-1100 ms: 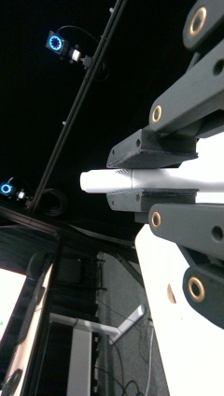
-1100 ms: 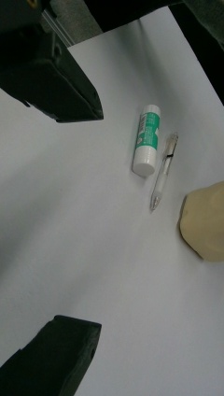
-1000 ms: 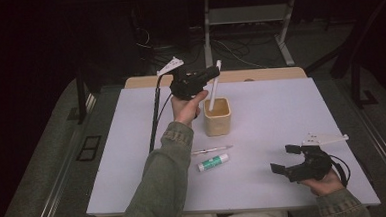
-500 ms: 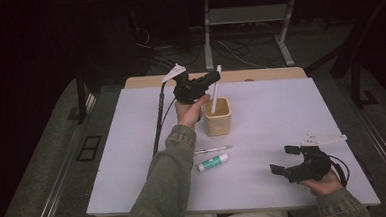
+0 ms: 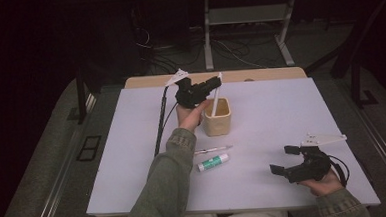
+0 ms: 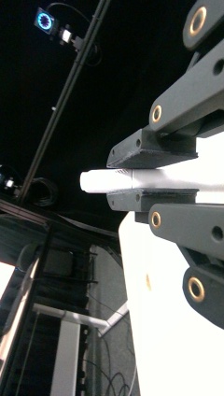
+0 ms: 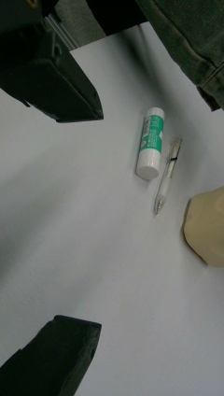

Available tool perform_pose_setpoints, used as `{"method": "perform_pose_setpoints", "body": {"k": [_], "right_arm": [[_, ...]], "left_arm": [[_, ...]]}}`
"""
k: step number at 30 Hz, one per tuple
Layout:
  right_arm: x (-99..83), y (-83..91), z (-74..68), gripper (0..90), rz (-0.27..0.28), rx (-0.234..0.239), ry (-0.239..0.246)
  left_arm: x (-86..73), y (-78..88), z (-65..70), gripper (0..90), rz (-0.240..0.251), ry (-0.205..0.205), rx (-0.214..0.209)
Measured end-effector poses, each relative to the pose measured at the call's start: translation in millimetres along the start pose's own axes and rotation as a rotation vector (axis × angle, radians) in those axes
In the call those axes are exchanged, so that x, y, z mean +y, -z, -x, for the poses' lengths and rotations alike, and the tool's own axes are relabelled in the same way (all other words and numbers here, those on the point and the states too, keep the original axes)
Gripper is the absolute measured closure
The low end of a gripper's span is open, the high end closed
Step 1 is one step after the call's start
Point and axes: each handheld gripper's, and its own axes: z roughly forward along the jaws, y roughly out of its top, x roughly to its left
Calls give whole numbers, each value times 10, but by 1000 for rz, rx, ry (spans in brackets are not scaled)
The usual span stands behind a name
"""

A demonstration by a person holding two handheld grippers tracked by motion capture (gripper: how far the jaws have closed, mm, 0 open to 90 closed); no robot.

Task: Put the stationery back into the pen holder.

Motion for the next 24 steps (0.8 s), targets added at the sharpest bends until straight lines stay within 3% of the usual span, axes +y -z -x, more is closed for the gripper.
{"method": "perform_pose_setpoints", "body": {"k": [6, 13, 24], "right_arm": [[-1, 5, -1, 4, -3, 4, -8], [0, 3, -1, 4, 1, 4, -3], [-2, 4, -2, 4, -3, 3, -8]], "left_arm": [[-61, -14, 7, 770, -24, 7, 9], [-73, -1, 14, 723, -97, 25, 19], [-2, 87, 150, 534, -184, -29, 42]]}}
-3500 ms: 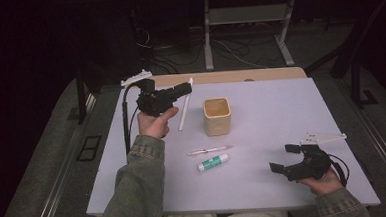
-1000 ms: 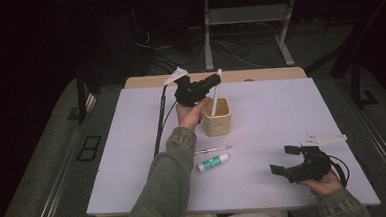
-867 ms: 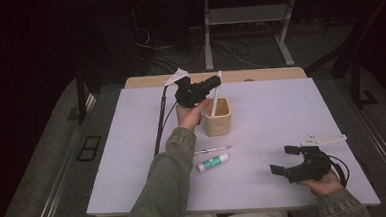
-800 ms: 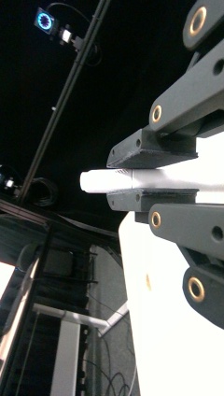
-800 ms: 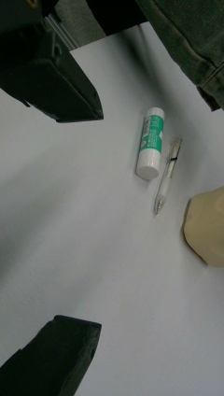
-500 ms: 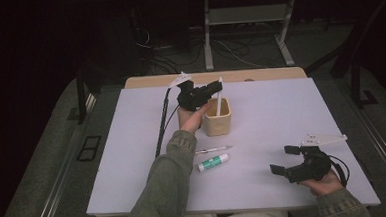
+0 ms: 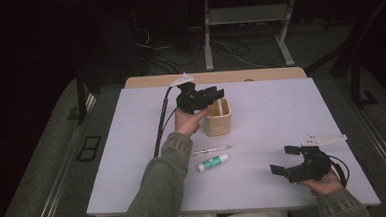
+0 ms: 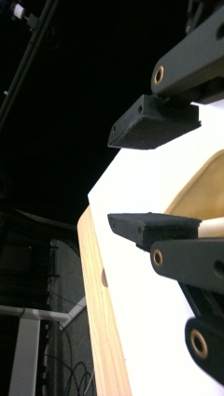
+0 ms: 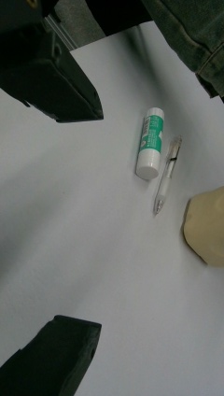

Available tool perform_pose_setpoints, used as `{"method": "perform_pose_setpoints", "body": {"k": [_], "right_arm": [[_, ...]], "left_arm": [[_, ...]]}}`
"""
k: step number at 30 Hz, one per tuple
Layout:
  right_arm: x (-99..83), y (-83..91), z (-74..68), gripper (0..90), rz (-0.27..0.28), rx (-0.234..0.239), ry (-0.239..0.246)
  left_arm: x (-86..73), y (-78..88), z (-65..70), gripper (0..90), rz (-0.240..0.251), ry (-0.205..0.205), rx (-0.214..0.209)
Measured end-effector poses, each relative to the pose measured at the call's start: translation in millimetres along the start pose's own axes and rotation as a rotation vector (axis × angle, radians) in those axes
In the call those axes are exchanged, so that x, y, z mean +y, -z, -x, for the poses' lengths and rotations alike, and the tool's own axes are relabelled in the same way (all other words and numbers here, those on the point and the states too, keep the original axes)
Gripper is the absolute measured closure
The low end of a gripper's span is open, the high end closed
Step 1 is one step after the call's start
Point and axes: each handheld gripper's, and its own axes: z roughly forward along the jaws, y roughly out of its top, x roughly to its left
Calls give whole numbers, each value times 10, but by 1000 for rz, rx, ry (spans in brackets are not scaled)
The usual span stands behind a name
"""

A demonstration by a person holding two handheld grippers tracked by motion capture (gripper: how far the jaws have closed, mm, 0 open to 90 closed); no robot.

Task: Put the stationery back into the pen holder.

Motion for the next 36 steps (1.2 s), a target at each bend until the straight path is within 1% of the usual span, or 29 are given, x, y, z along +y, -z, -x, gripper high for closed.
{"method": "perform_pose_setpoints", "body": {"k": [2, 3, 5, 6, 8, 10, 12, 14, 15, 18, 19, 20, 22, 24, 29, 32, 36], "right_arm": [[0, 1, 4, 4, 1, -1, 1], [0, 2, 5, 4, 1, -2, 1], [-1, 3, 6, 4, 2, -3, 1], [-1, 3, 6, 4, 3, -3, 2], [-1, 3, 6, 4, 3, -4, 2], [0, 3, 5, 4, 3, -4, 1], [0, 3, 6, 4, 3, -4, 1], [0, 2, 6, 4, 4, -5, 1], [0, 3, 6, 4, 4, -5, 1], [1, 3, 4, 4, 4, -6, 2], [0, 2, 4, 4, 4, -6, 1], [1, 2, 3, 4, 4, -6, 1], [1, 2, 4, 4, 5, -7, 2], [1, 3, 5, 4, 5, -7, 4], [1, 3, 4, 4, 6, -9, 5], [1, 1, 1, 4, 3, -9, 4], [1, 1, 1, 4, 2, -10, 2]], "left_arm": [[18, 29, 26, 496, -12, -10, 5], [28, 45, 40, 485, -17, -16, 14], [44, 73, 69, 430, -27, -17, 30], [50, 96, 74, 407, -36, -29, 17], [69, 133, 101, 363, -48, -45, 17], [87, 174, 130, 308, -59, -57, 8], [104, 215, 161, 264, -68, -68, -6], [120, 247, 188, 203, -84, -70, -18], [127, 258, 201, 170, -98, -69, -17], [138, 284, 241, 63, -143, -83, -5], [137, 293, 256, 28, -151, -83, -5], [140, 306, 269, 10, -165, -86, -3], [140, 326, 301, 0, -181, -90, -5], [143, 356, 332, 0, -201, -104, -4], [137, 426, 416, 0, -215, -121, -6], [127, 461, 454, 0, -236, -135, -7], [93, 503, 487, 0, -252, -141, -7]]}}
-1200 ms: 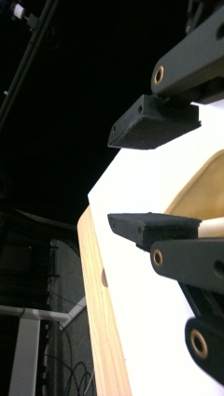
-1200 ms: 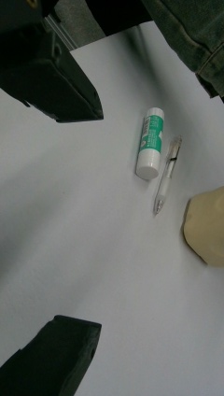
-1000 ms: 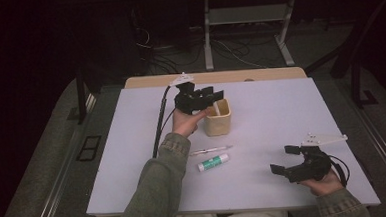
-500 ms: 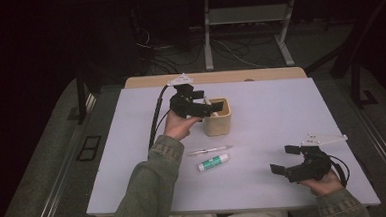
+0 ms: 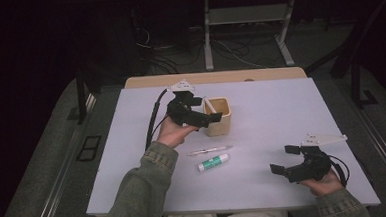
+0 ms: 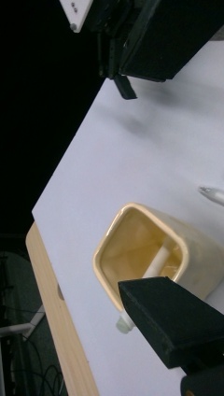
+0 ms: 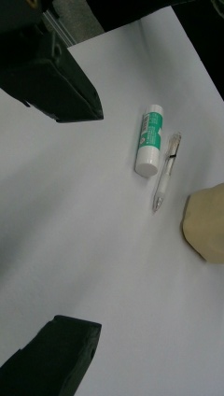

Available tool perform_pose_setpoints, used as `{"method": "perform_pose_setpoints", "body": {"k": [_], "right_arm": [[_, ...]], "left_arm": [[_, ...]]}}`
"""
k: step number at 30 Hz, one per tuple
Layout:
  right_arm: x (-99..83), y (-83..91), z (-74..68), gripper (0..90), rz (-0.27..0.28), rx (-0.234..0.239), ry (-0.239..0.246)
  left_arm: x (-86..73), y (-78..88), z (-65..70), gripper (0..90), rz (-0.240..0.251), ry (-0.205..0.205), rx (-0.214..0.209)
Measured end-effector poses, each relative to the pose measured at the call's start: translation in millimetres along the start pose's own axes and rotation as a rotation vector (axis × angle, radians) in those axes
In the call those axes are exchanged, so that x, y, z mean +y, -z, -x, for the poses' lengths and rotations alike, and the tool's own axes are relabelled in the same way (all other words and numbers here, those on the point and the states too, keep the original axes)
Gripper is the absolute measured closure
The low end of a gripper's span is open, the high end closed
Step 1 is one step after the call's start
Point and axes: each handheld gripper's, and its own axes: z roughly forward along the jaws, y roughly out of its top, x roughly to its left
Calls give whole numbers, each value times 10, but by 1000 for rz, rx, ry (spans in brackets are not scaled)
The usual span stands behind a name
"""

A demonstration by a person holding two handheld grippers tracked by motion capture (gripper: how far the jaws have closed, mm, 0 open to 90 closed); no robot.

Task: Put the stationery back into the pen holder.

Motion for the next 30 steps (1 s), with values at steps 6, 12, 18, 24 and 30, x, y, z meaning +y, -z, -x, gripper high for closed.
{"method": "perform_pose_setpoints", "body": {"k": [6, 12, 18, 24, 30], "right_arm": [[0, 1, 3, 4, 0, -1, -1], [0, 1, 3, 4, -1, -2, 0], [-1, 0, 6, 4, -1, -3, -1], [-4, -1, 13, 4, -2, -10, 0], [-7, 10, 19, 4, 5, -10, -3]], "left_arm": [[-84, 18, 29, 0, -29, -2, -7], [-150, 18, 35, 0, -60, -4, -10], [-189, -14, 52, 0, -96, -16, -19], [-222, -61, 89, 0, -137, -42, -35], [-247, -111, 127, 0, -170, -62, -48]]}}
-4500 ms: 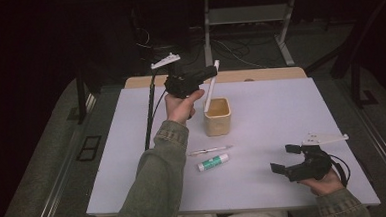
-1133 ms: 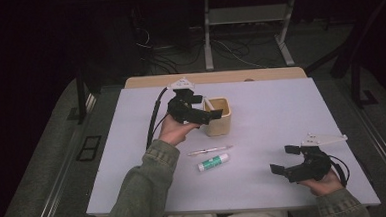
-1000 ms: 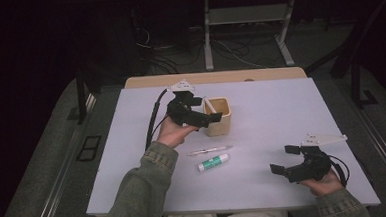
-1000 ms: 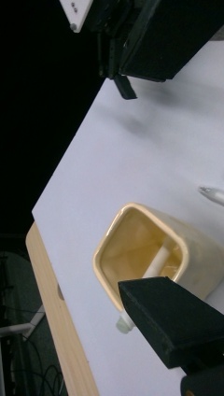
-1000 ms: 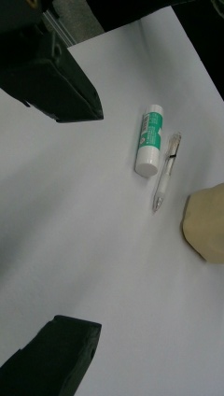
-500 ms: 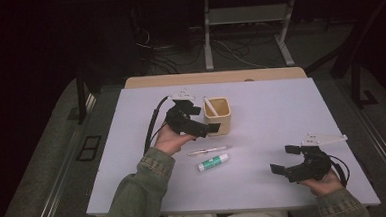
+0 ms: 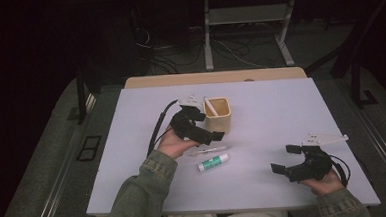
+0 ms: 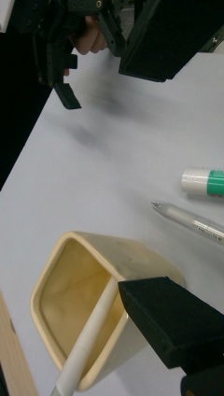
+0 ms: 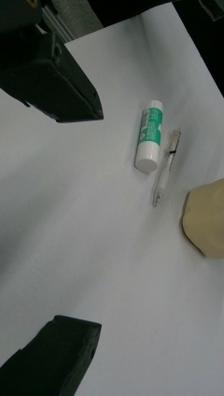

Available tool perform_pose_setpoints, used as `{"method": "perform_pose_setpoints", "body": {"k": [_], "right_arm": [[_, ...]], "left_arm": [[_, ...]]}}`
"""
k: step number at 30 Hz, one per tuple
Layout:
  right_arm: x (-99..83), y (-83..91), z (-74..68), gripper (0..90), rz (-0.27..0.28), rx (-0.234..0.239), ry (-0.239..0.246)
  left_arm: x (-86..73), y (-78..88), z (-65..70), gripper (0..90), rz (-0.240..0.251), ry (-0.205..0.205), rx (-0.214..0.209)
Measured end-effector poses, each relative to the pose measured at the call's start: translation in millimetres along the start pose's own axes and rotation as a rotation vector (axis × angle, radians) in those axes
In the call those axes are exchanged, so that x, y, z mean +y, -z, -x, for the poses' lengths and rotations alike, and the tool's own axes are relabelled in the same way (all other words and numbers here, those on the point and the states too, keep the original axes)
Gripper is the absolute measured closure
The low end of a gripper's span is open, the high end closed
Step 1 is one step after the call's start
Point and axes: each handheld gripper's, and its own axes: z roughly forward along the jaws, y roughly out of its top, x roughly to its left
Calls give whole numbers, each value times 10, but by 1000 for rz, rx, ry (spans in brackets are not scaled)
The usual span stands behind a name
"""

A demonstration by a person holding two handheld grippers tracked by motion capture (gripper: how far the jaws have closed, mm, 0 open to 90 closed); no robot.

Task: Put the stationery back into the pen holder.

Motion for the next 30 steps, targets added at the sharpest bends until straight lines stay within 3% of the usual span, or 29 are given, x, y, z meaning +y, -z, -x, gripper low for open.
{"method": "perform_pose_setpoints", "body": {"k": [16, 30], "right_arm": [[-3, -7, -2, 4, 3, -9, 13], [0, -9, -21, 4, 14, -5, 27]], "left_arm": [[-93, -204, 42, 0, -76, -27, -11], [-246, -454, 115, 0, -199, -64, -47]]}}
